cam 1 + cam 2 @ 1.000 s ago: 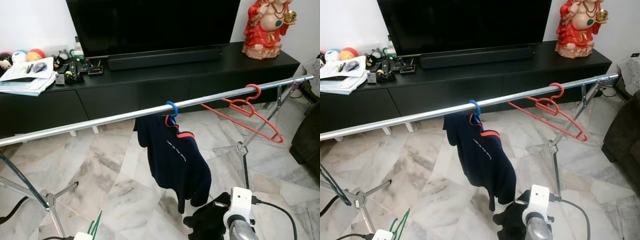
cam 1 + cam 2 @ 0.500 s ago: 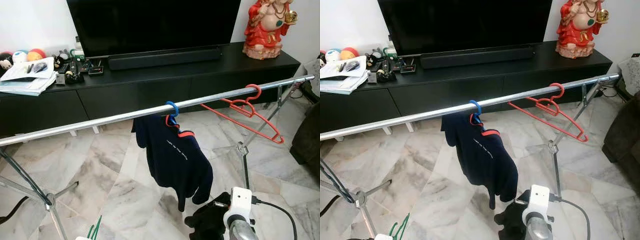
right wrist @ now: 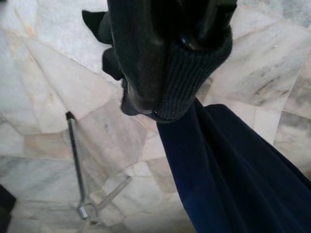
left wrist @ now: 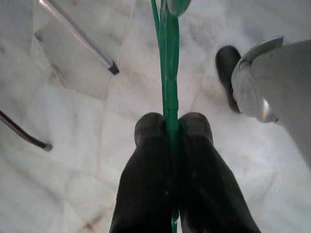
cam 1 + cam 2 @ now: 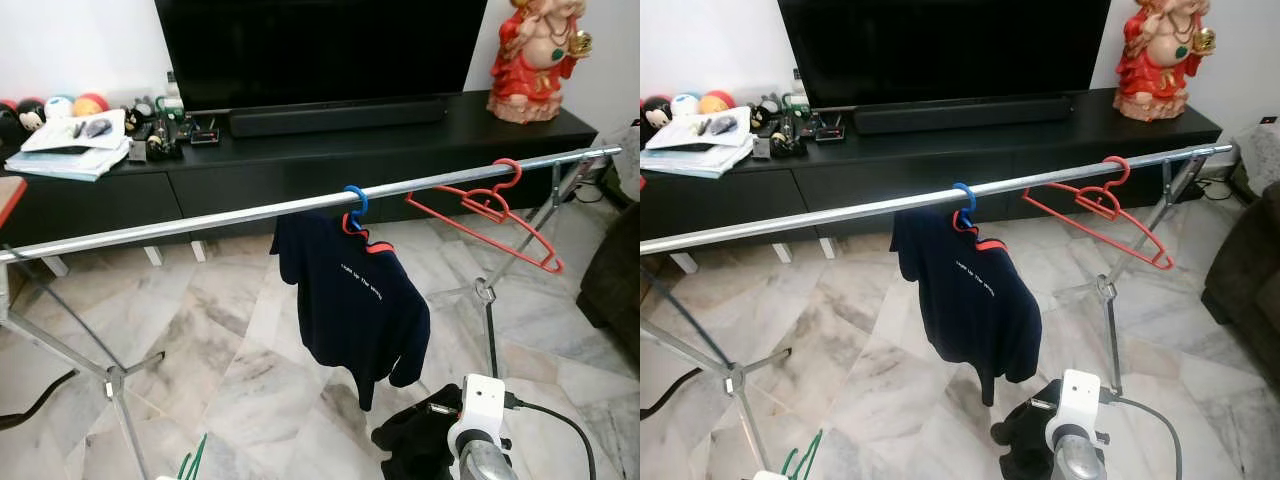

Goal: Hang hanger

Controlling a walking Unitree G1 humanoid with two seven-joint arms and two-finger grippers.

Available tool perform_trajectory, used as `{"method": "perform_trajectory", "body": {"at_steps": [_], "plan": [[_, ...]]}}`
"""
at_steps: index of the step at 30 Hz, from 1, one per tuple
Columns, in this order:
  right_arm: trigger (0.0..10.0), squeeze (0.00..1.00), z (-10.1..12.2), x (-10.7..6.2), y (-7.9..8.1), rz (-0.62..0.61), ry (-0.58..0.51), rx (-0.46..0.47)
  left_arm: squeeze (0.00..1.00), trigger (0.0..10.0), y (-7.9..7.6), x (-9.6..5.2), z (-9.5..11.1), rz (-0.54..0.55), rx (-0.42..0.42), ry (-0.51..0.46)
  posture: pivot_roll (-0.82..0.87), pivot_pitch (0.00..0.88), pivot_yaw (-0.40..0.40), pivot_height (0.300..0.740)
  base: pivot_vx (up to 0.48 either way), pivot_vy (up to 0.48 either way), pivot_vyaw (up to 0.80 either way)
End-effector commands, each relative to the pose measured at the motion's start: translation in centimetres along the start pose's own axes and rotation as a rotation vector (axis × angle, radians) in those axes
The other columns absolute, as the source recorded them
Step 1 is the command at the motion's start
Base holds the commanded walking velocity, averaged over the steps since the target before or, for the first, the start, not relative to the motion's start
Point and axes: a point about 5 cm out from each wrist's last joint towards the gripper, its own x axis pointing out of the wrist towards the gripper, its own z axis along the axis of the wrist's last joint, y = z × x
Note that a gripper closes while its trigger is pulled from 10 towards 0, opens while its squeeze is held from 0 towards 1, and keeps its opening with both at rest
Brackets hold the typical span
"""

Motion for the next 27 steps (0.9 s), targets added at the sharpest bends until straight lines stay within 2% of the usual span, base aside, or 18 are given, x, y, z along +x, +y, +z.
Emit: {"method": "perform_trajectory", "body": {"at_steps": [1, 27], "plan": [[10.0, 0.0, 0.2, 0.0, -0.2, -0.001, -0.021, -0.004, 0.0, 10.0, -0.1, -0.1, -0.4, 0.004, -0.003, 0.011, 0.02, 0.089, 0.044, 0.74, -0.266, 0.0, 0.0], [10.0, 0.0, 0.3, 0.0, -0.2, -0.005, -0.022, 0.004, 0.0, 10.0, 0.0, -0.3, -1.6, 0.009, -0.01, 0.058, 0.03, 0.097, 0.045, 0.74, -0.269, 0.0, 0.0]]}}
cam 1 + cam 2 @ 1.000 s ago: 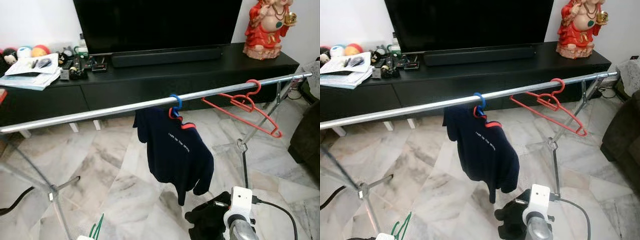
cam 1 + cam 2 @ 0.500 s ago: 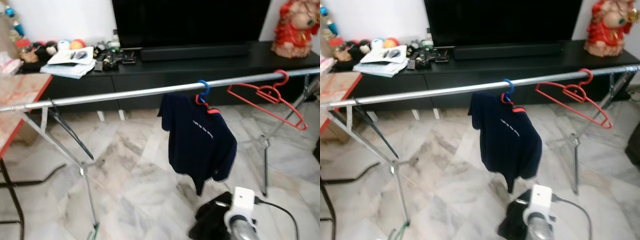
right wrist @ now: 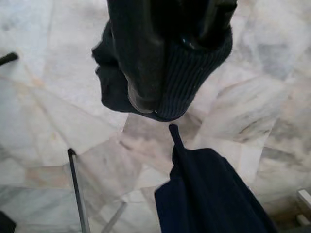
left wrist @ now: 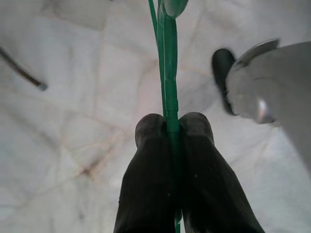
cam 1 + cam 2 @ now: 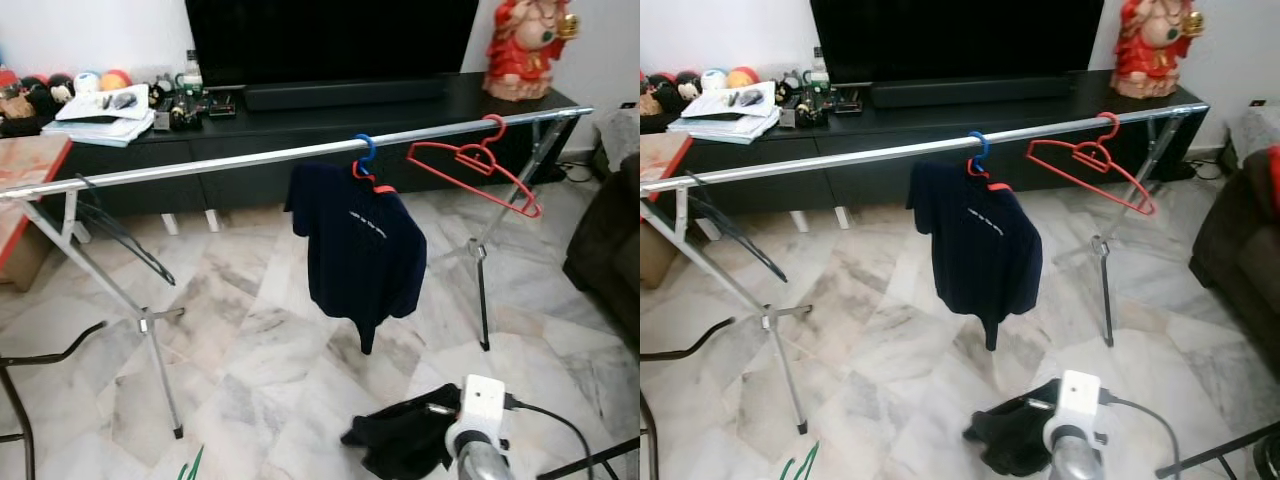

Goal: Hang hanger

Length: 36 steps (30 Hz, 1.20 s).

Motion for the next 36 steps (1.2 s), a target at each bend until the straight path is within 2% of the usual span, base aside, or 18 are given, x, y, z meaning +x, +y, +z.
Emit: {"method": "perform_trajectory", "body": {"at_steps": [1, 11, 19, 36], "plan": [[10.0, 0.0, -0.14, -0.1, -0.65, -0.015, -0.001, -0.004, 0.0, 10.0, -0.05, -0.19, -1.01, 0.0, -0.003, 0.033, 0.03, 0.097, 0.045, 0.74, -0.274, 0.0, 0.0], [10.0, 0.0, -0.14, -0.1, -0.53, -0.013, -0.001, -0.002, 0.0, 10.0, 0.07, -0.26, -1.31, 0.002, -0.002, 0.043, 0.03, 0.096, 0.045, 0.74, -0.274, 0.0, 0.0], [10.0, 0.0, -0.06, -0.07, -0.53, -0.011, -0.004, -0.003, 0.0, 10.0, -0.71, -0.09, -0.81, -0.006, -0.005, 0.035, 0.03, 0.094, 0.044, 0.74, -0.273, 0.0, 0.0], [10.0, 0.0, 0.05, -0.02, -0.41, -0.007, -0.006, -0.004, 0.0, 10.0, -0.52, -0.12, -0.89, -0.003, -0.007, 0.036, 0.03, 0.089, 0.043, 0.74, -0.274, 0.0, 0.0]]}}
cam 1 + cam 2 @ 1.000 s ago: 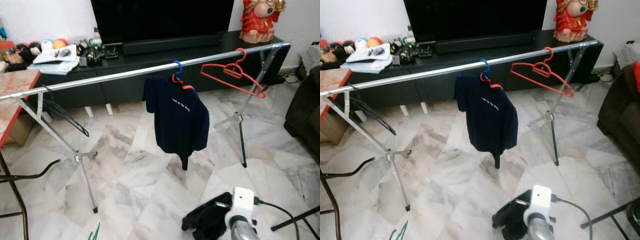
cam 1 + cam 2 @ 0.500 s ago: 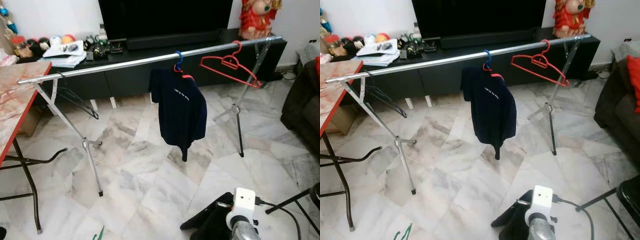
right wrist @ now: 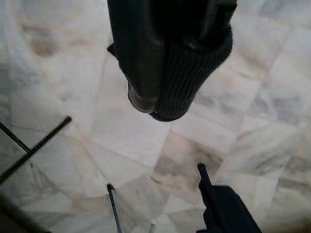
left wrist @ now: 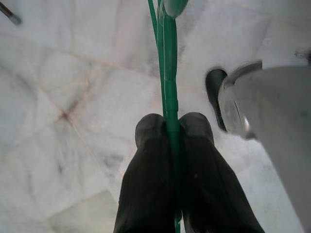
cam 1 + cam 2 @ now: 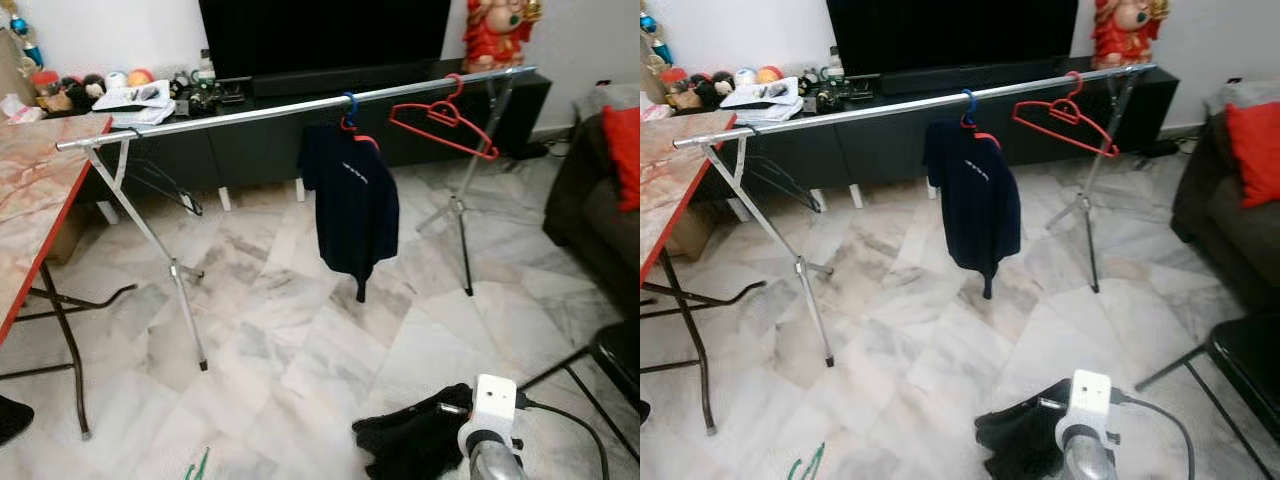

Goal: Hang hanger

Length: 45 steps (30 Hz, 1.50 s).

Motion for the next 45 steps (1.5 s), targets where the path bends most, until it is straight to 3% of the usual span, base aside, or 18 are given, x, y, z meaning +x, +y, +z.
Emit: {"method": "perform_trajectory", "body": {"at_steps": [1, 22, 26, 29, 31, 32, 34, 37, 41, 43, 44, 45], "plan": [[10.0, 0.0, 0.2, 0.1, 0.9, 0.024, -0.011, 0.007, 0.0, 10.0, 0.5, -0.2, -1.1, 0.012, 0.006, 0.041, 0.03, 0.089, 0.043, 0.74, -0.274, 0.0, 0.0], [10.0, 0.0, 0.8, 0.3, 1.3, 0.046, -0.02, 0.004, 0.0, 10.0, 0.9, -0.1, 0.1, 0.018, 0.01, -0.018, 0.03, 0.089, 0.041, 0.74, -0.092, 0.0, 0.0], [10.0, 0.0, 2.5, 0.8, 1.9, 0.082, -0.069, -0.004, 0.0, 10.0, 2.2, 0.2, 4.8, 0.039, 0.042, -0.197, 0.03, 0.092, 0.035, 0.74, 0.0, 0.0, 0.0], [10.0, 0.0, 2.9, 1.0, 2.0, 0.09, -0.082, -0.006, 0.0, 10.0, 2.5, 0.2, 6.1, 0.037, 0.059, -0.244, 0.03, 0.091, 0.033, 0.74, 0.0, 0.0, 0.0], [10.0, 0.0, 3.7, 1.2, 2.3, 0.111, -0.098, -0.013, 0.0, 10.0, 2.6, 0.2, 8.1, 0.015, 0.087, -0.311, 0.03, 0.091, 0.033, 0.74, 0.0, 0.0, 0.0], [10.0, 0.0, 4.7, 1.5, 2.7, 0.155, -0.12, -0.047, 0.0, 10.0, 2.5, -0.1, 10.7, -0.05, 0.131, -0.399, 0.03, 0.092, 0.032, 0.74, 0.0, 0.0, 0.0], [10.0, 0.0, 4.9, 1.6, 2.9, 0.167, -0.124, -0.061, 0.0, 10.0, 2.4, -0.2, 11.4, -0.072, 0.147, -0.421, 0.03, 0.092, 0.032, 0.74, 0.0, 0.0, 0.0], [10.0, 0.0, 5.7, 1.8, 3.8, 0.249, -0.138, -0.197, 0.0, 10.0, 1.1, -0.7, 13.9, -0.239, 0.314, -0.479, 0.03, 0.095, 0.029, 0.74, 0.0, 0.0, 0.0], [10.0, 0.0, 6.6, 2.0, 4.5, 0.319, -0.131, -0.324, 0.0, 10.0, -0.3, -1.6, 15.6, -0.468, 0.586, -0.458, 0.03, 0.094, 0.027, 0.74, 0.0, 0.0, 0.0], [10.0, 0.0, 7.3, 2.3, 4.5, 0.316, -0.136, -0.34, 0.0, 10.0, -0.6, -2.2, 16.3, -0.556, 0.678, -0.423, 0.03, 0.093, 0.026, 0.74, 0.0, 0.0, 0.0], [10.0, 0.0, 7.3, 2.3, 4.5, 0.316, -0.136, -0.34, 0.0, 10.0, -0.6, -2.2, 16.3, -0.556, 0.678, -0.423, 0.03, 0.093, 0.026, 0.74, 0.0, 0.0, 0.0], [10.0, 0.0, 7.7, 2.5, 4.4, 0.299, -0.132, -0.342, 0.0, 10.0, -0.9, -2.6, 16.6, -0.62, 0.757, -0.387, 0.03, 0.092, 0.026, 0.74, 0.0, 0.0, 0.0]]}}
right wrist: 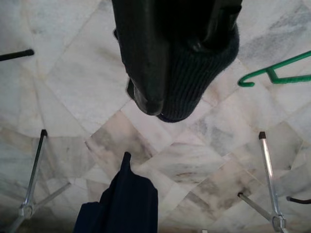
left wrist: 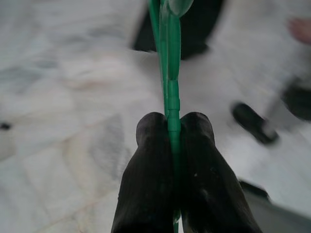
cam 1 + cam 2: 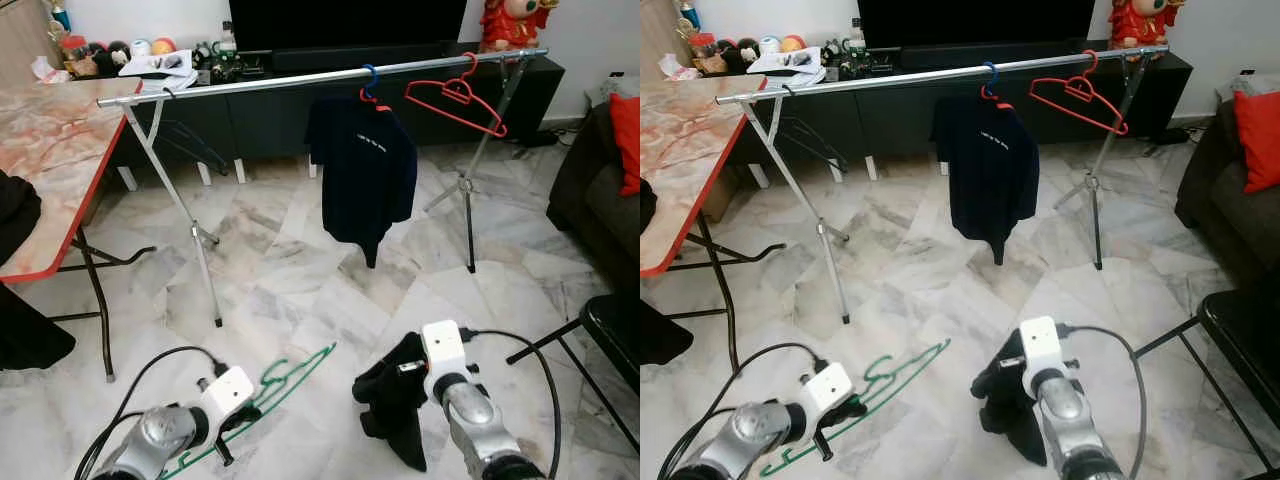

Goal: Hang hanger

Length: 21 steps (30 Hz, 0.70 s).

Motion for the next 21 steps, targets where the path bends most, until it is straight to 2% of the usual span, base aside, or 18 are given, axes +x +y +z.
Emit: {"method": "perform_trajectory", "body": {"at_steps": [1, 3, 10, 12, 14, 21], "plan": [[10.0, 0.0, 0.8, 0.3, -0.5, -0.014, -0.005, -0.009, 0.0, 10.0, -0.1, -0.4, 0.2, -0.125, 0.064, 0.068, 0.03, 0.091, 0.025, 0.74, 0.0, 0.0, 0.0], [10.0, 0.0, 1.3, 0.5, -0.6, -0.016, -0.011, -0.013, 0.0, 10.0, -0.2, -0.4, 1.2, -0.2, 0.106, 0.077, 0.03, 0.09, 0.026, 0.74, 0.0, 0.0, 0.0], [10.0, 0.0, 1.5, 0.6, -0.7, -0.013, -0.009, -0.022, 0.0, 10.0, -0.3, -0.7, 4.1, -0.245, 0.127, 0.008, 0.03, 0.088, 0.019, 0.74, 0.0, 0.0, 0.0], [10.0, 0.0, 1.5, 0.6, -0.7, -0.013, -0.007, -0.022, 0.0, 10.0, -0.3, -0.7, 4.4, -0.239, 0.126, -0.005, 0.03, 0.088, 0.019, 0.74, 0.0, 0.0, 0.0], [10.0, 0.0, 1.4, 0.6, -0.6, -0.007, 0.0, -0.02, 0.0, 10.0, -0.7, -0.6, 5.6, -0.245, 0.089, -0.066, 0.03, 0.085, 0.019, 0.74, 0.0, 0.0, 0.0], [10.0, 0.0, 1.0, 0.5, -0.3, 0.0, 0.018, -0.018, 0.0, 10.0, -1.4, -0.9, 5.9, -0.281, 0.077, -0.08, 0.03, 0.085, 0.016, 0.74, 0.0, 0.0, 0.0]]}}
